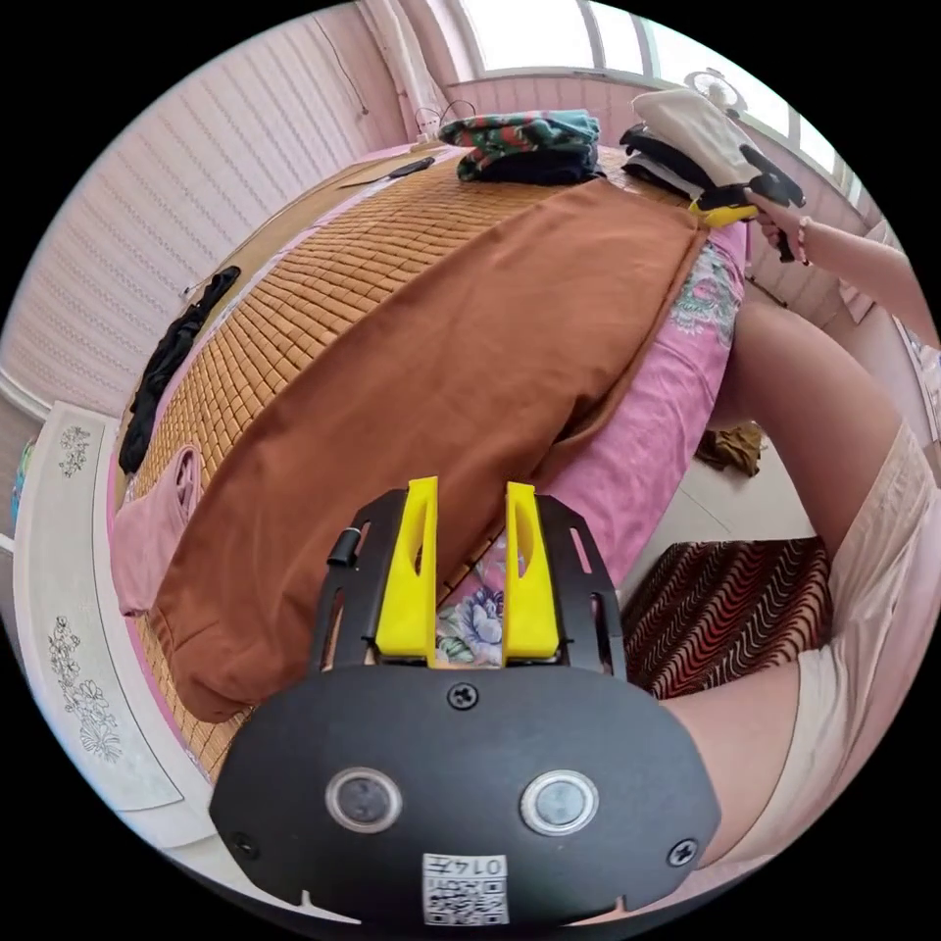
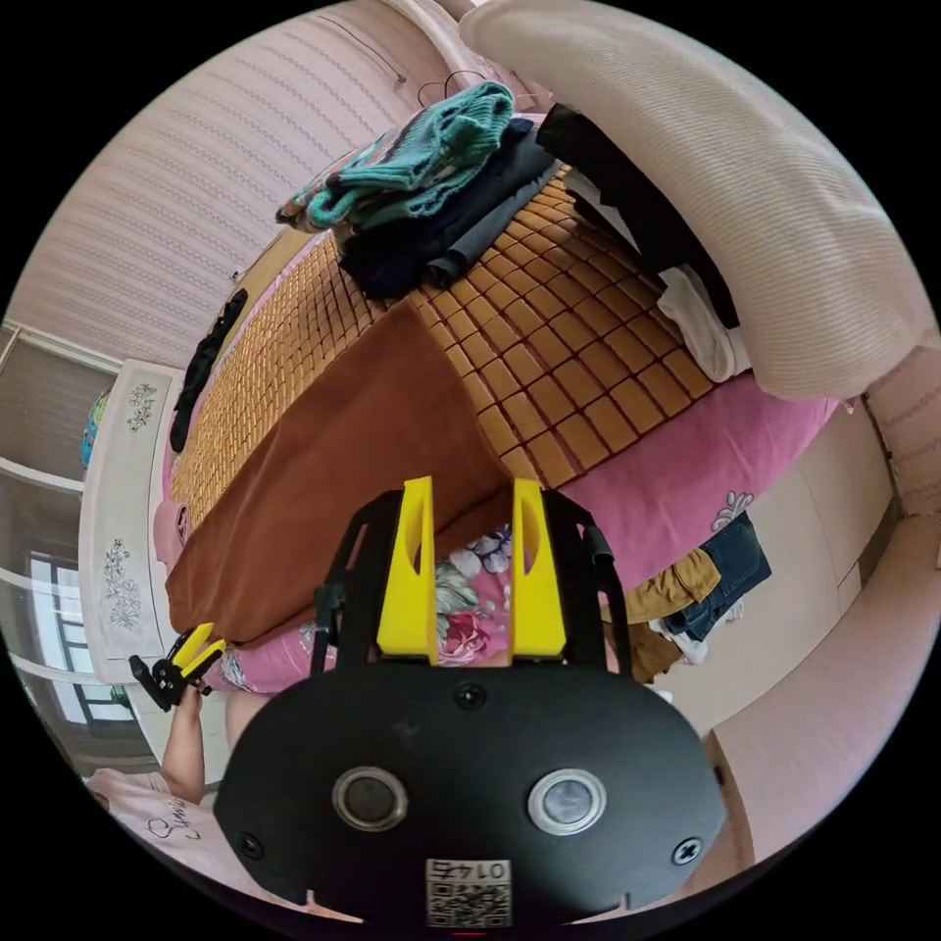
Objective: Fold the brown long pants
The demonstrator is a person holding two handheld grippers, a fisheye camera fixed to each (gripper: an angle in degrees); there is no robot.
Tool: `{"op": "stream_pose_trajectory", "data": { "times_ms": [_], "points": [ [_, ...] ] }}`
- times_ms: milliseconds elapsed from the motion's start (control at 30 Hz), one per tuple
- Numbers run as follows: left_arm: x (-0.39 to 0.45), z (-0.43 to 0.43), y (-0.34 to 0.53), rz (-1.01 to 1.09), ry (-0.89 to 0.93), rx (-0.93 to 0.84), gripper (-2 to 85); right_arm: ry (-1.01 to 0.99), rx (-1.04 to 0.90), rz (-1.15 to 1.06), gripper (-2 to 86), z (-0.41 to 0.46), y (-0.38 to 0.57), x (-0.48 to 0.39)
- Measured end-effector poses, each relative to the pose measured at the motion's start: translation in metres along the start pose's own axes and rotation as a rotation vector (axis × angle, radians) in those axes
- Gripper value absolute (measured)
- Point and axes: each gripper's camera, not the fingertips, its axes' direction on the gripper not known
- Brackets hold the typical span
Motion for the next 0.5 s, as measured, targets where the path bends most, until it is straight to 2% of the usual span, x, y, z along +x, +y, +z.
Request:
{"op": "stream_pose_trajectory", "data": {
  "times_ms": [67,200,367,433,500],
  "points": [
    [-0.006,0.011,-0.008,-0.055,0.056,-0.038,6.8,0.063,-0.006,-0.006,3.5,-0.002,-0.003,-0.005],
    [-0.028,-0.003,-0.013,-0.122,0.171,-0.005,0.0,0.027,0.052,-0.134,1.5,-0.033,-0.001,-0.027],
    [-0.038,-0.041,-0.007,-0.125,0.110,0.080,-0.8,-0.092,0.088,-0.162,1.0,-0.074,0.014,-0.025],
    [-0.041,-0.050,0.001,-0.134,0.154,0.089,-0.8,-0.091,0.021,-0.135,1.1,-0.065,0.021,-0.010],
    [-0.040,-0.040,0.006,-0.158,0.227,0.061,-0.6,-0.092,-0.139,-0.048,1.4,-0.025,0.028,0.015]
  ]
}}
